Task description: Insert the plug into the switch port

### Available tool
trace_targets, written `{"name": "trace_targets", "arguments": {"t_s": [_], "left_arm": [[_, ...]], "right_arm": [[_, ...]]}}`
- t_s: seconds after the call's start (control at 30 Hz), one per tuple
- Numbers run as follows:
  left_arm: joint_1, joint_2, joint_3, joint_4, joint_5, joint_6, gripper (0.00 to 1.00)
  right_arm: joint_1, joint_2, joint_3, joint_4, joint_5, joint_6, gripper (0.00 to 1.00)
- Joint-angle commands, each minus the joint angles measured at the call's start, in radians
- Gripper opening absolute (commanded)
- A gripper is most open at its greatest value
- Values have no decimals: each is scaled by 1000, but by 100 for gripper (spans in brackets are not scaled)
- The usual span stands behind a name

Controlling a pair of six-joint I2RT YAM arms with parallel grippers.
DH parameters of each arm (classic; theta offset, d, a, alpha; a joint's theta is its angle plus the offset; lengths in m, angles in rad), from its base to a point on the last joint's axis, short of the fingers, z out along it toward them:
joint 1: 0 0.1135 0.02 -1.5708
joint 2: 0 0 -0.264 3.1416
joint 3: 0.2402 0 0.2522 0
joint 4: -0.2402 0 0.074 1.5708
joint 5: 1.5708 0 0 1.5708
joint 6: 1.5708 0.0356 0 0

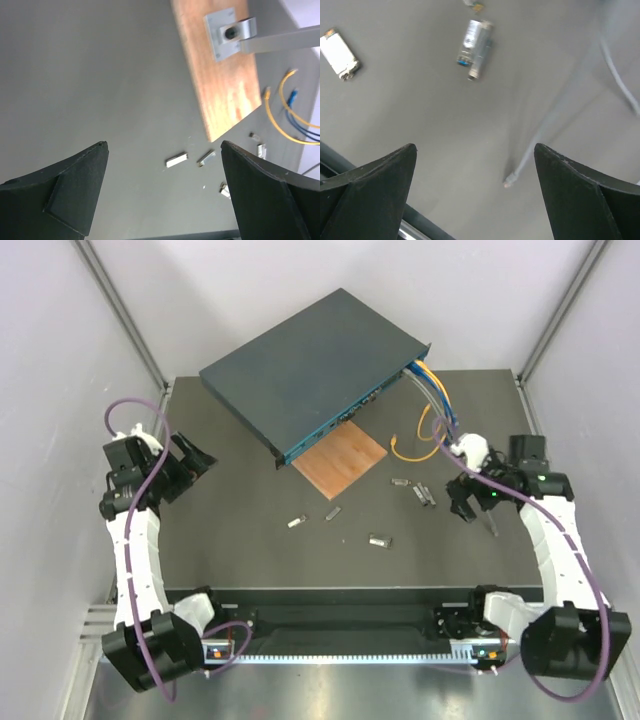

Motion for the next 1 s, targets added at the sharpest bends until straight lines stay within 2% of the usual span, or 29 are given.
{"name": "trace_targets", "arguments": {"t_s": [0.0, 0.2, 0.27, 0.33, 0.4, 0.43, 0.47, 0.53, 0.57, 0.6, 0.73, 0.97], "left_arm": [[6, -40, 62, 89, 51, -29, 99], [9, -82, 27, 197, 188, -107, 99], [7, -106, -19, 260, 249, -157, 99], [7, -131, -68, 357, 289, -205, 99], [9, -143, -92, 418, 300, -260, 98], [9, -148, -104, 428, 304, -269, 97], [9, -149, -104, 428, 307, -273, 97], [9, -146, -95, 417, 308, -259, 96], [9, -148, -93, 409, 294, -257, 96], [9, -148, -92, 408, 289, -254, 96], [9, -145, -90, 414, 274, -265, 96], [9, -100, -81, 438, 263, -286, 96]], "right_arm": [[197, -13, -6, 12, 76, -21, 100], [557, 11, -80, 170, 167, 36, 99], [632, 42, -98, 228, 193, 6, 99], [730, 84, -103, 284, 202, -80, 94], [800, 135, -98, 349, 192, -157, 84], [816, 155, -97, 379, 184, -227, 80], [831, 178, -92, 402, 159, -260, 69], [882, 279, -43, 464, 142, -310, 58], [899, 315, -22, 486, 132, -318, 50], [923, 350, 24, 497, 100, -329, 47], [962, 520, 113, 584, 46, -356, 44], [972, 643, 169, 752, -86, -366, 42]]}}
